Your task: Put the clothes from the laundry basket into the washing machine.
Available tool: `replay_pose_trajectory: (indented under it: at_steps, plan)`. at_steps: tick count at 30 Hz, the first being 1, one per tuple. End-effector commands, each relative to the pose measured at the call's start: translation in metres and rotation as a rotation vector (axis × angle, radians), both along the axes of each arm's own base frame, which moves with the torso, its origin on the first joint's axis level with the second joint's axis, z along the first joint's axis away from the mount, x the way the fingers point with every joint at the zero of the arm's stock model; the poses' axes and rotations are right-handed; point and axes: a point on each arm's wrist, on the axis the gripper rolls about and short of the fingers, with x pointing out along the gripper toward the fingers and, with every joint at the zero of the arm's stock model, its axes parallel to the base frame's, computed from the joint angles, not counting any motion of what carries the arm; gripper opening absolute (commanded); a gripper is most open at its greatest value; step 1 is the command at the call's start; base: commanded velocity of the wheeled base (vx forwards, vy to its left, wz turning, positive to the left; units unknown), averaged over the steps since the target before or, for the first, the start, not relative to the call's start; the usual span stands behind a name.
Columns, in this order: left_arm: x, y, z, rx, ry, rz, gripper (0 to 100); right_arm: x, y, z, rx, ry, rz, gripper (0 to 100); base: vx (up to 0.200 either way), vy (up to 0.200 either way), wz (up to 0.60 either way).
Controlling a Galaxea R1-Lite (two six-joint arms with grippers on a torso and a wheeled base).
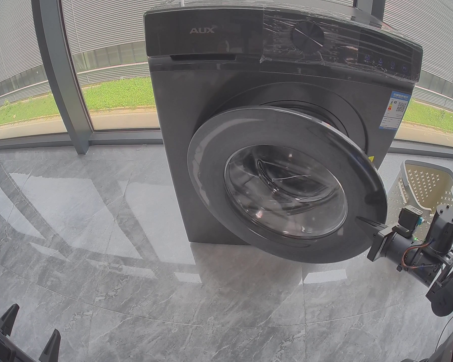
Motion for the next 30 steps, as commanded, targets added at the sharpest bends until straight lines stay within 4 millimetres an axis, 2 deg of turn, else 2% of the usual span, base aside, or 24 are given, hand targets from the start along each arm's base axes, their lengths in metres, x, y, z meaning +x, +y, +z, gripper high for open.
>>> replay_pose_trajectory:
  at_steps: [1,4,25,30]
  plan:
    - [0.000,0.000,-0.005,0.000,0.000,0.000,100,0.011,-0.001,-0.015,-0.019,0.058,-0.035,0,0.000,0.000,0.00]
    - [0.000,0.000,-0.005,0.000,0.001,0.000,100,0.009,0.000,-0.016,-0.022,0.063,-0.029,0,0.000,0.000,0.00]
    - [0.000,0.000,-0.005,0.001,0.001,0.000,100,0.001,0.002,-0.020,-0.043,0.083,-0.006,0,0.000,-0.200,0.00]
    - [0.000,0.000,-0.005,0.003,0.001,0.000,100,-0.006,0.007,-0.022,-0.042,0.101,0.045,0,0.000,0.000,0.00]
